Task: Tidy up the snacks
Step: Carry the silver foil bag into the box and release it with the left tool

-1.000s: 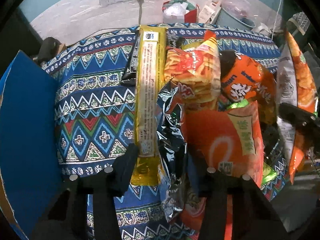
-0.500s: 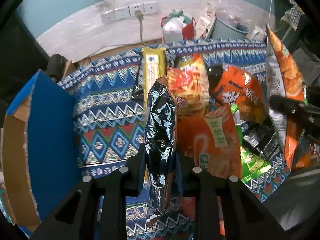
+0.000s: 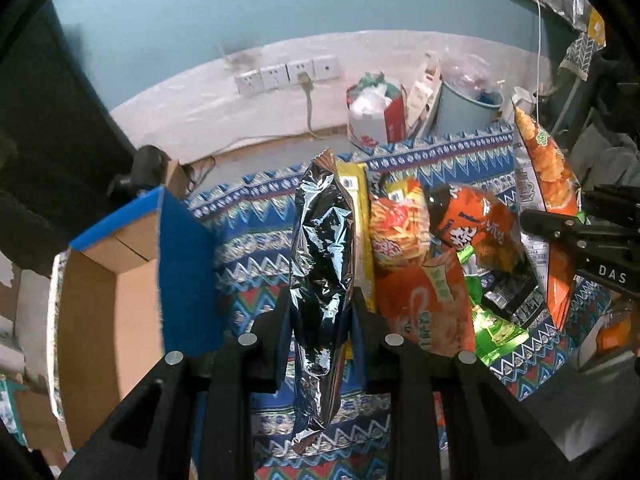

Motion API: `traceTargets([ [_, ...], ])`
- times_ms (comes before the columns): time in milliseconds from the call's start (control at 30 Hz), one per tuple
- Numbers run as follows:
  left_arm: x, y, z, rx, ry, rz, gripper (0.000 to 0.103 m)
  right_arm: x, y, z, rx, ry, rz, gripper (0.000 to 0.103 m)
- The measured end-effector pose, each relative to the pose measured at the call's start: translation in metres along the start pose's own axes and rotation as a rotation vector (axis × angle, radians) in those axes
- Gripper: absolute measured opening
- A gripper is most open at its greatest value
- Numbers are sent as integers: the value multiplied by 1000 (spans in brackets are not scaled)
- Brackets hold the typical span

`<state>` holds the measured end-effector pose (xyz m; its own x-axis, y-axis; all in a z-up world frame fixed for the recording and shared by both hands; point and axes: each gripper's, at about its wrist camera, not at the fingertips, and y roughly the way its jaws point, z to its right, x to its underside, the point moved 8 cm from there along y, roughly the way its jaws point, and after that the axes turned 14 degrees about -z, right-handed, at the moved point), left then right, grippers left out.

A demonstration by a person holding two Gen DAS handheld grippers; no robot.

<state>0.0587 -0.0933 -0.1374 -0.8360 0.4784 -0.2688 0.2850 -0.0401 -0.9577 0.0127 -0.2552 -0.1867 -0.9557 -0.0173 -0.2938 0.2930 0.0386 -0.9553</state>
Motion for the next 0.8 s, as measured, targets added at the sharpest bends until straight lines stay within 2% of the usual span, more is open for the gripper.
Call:
traceTargets([
  [333, 3, -26, -25, -12, -23, 61, 26, -19, -21, -26, -13, -31, 45, 30],
  [800, 17, -46, -85, -44, -124, 106, 26, -46, -30, -82, -44, -99, 67, 30],
])
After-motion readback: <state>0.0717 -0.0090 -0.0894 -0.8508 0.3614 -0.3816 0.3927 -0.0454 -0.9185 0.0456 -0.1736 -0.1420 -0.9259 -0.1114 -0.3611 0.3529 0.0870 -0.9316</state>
